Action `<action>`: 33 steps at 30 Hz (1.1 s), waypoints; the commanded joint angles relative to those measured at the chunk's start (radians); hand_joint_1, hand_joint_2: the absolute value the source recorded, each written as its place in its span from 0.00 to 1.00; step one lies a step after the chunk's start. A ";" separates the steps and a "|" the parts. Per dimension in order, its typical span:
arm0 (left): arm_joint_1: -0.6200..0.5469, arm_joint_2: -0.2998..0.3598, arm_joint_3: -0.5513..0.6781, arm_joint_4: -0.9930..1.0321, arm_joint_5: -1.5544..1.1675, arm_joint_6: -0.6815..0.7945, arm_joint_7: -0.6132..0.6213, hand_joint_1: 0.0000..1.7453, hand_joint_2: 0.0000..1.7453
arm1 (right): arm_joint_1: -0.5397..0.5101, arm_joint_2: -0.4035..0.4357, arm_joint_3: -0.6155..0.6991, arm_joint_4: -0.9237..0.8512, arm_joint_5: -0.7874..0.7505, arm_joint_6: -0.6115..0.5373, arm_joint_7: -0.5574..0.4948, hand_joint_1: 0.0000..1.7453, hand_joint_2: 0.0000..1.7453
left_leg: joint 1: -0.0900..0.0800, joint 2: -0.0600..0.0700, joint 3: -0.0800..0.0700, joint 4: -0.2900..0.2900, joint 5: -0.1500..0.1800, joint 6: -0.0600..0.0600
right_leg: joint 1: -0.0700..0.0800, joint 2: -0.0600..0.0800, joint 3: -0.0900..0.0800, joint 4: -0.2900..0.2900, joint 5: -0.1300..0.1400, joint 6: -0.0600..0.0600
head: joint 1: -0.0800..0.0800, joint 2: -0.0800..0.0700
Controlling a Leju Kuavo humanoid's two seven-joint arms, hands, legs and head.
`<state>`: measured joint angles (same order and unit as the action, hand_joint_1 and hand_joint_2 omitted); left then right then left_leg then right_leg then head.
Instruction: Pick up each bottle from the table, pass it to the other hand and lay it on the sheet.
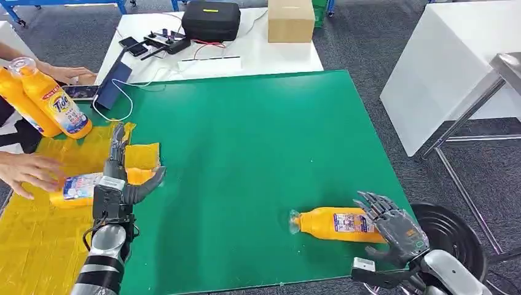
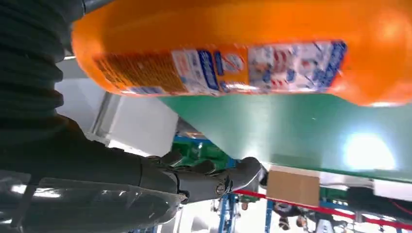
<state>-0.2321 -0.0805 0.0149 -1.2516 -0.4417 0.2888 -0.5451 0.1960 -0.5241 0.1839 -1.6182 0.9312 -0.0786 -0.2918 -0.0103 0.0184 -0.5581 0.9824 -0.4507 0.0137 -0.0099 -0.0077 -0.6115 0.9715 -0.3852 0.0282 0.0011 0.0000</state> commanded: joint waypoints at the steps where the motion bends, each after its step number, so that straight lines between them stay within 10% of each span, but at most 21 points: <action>1: -0.012 -0.003 -0.013 0.020 0.005 -0.005 0.005 0.00 1.00 | -0.037 0.033 -0.009 0.093 0.012 -0.004 0.010 0.00 1.00 | 0.001 -0.001 0.003 -0.001 -0.001 -0.001 | 0.001 0.000 0.004 -0.002 -0.001 0.000 | 0.000 0.000; 27: 0.018 -0.010 -0.026 -0.001 0.016 -0.008 0.018 0.00 1.00 | -0.196 0.074 0.081 0.403 0.187 0.009 0.184 0.00 1.00 | 0.002 -0.001 0.008 -0.001 -0.001 -0.001 | 0.002 0.001 0.009 -0.003 0.000 0.000 | 0.000 0.000; 29: 0.020 -0.010 -0.025 0.000 0.017 -0.009 0.019 0.00 1.00 | -0.196 0.078 0.074 0.410 0.186 0.003 0.189 0.07 1.00 | 0.002 -0.001 0.009 -0.001 -0.001 -0.001 | 0.002 0.001 0.010 -0.003 0.000 0.000 | 0.000 0.000; 33: 0.020 -0.012 -0.023 0.003 0.019 -0.011 0.019 0.00 1.00 | -0.198 0.095 0.060 0.412 0.184 -0.018 0.179 0.60 1.00 | 0.003 -0.002 0.011 0.000 -0.001 -0.001 | 0.003 0.000 0.014 -0.003 0.000 0.000 | 0.000 0.000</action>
<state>-0.2022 -0.0877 -0.0004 -1.2730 -0.4269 0.2853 -0.5329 0.0101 -0.4795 0.2308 -1.3084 1.1116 -0.0832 -0.1125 -0.0105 0.0197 -0.5491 0.9824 -0.4514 0.0148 -0.0098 -0.0065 -0.6016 0.9706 -0.3849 0.0286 0.0015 0.0000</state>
